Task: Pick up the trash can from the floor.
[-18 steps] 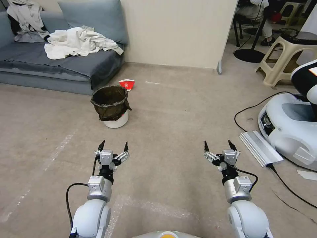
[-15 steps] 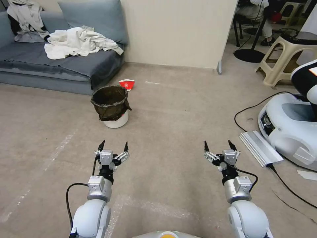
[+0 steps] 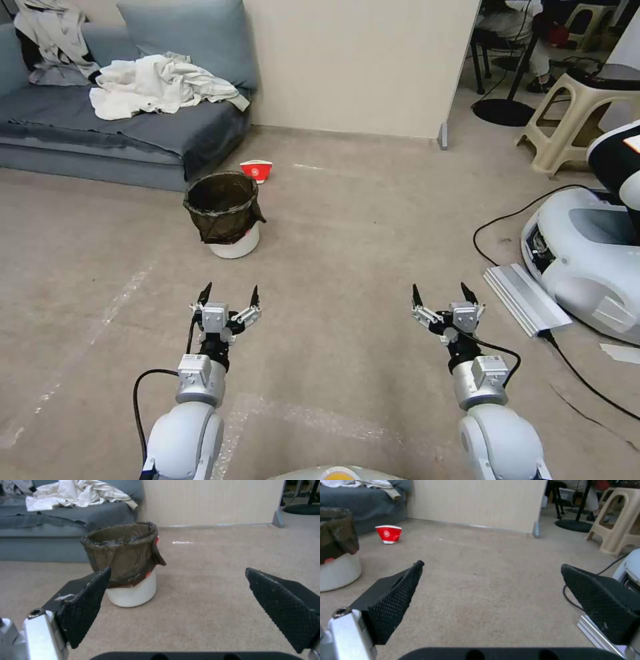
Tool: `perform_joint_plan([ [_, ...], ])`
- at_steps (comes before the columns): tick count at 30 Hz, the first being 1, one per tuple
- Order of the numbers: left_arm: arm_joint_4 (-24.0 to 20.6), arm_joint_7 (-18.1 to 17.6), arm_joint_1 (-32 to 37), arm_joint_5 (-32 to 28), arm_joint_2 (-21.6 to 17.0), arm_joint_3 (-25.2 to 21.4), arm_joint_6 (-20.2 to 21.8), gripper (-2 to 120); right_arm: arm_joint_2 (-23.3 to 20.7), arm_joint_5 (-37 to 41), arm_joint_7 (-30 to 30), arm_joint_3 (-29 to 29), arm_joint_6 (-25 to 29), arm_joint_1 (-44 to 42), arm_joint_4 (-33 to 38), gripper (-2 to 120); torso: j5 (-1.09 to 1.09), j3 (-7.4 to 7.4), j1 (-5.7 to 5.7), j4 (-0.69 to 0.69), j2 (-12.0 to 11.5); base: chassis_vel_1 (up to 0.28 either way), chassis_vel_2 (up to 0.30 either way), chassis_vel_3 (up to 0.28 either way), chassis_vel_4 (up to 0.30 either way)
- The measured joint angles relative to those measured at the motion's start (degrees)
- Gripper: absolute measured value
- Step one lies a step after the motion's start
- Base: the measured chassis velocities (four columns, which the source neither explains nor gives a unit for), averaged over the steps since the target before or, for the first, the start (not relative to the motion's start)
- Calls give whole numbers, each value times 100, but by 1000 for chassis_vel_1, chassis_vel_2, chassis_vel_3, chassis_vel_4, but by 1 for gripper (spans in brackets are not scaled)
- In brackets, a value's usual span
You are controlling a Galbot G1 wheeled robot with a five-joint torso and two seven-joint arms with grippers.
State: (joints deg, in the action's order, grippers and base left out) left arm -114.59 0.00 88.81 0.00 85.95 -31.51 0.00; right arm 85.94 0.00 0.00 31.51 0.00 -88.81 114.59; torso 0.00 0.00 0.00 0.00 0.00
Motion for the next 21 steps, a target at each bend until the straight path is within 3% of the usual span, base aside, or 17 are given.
perform_joint_plan([
  [5,-1,0,0,0,0,0,0,100,0,38,0,31,-55,-42,102,100,1,0,0,1,0,0,0,0,0],
  [10,-204,5,59,-95,14,-54,131,100,3,287,-31,232,-413,-262,720,100,-2,0,0,-1,0,0,0,0,0],
  [12,-718,13,208,-358,64,-214,505,100,8,515,-68,409,-742,-456,1271,100,0,0,0,0,0,0,0,0,0],
  [17,-1266,34,369,-644,116,-385,908,100,13,750,-103,594,-1083,-664,1846,100,0,0,0,0,0,0,0,0,0],
  [18,-1636,49,479,-837,153,-496,1182,100,16,898,-129,707,-1282,-790,2200,100,0,0,0,0,0,0,0,0,0],
  [20,-2062,63,614,-1061,193,-629,1447,100,5,1122,-199,765,-1044,-859,2291,100,-1,0,0,0,0,0,0,0,0],
  [21,-2062,63,614,-1061,193,-629,1447,100,5,1122,-199,765,-1044,-859,2291,100,-1,0,0,0,0,0,0,0,0],
])
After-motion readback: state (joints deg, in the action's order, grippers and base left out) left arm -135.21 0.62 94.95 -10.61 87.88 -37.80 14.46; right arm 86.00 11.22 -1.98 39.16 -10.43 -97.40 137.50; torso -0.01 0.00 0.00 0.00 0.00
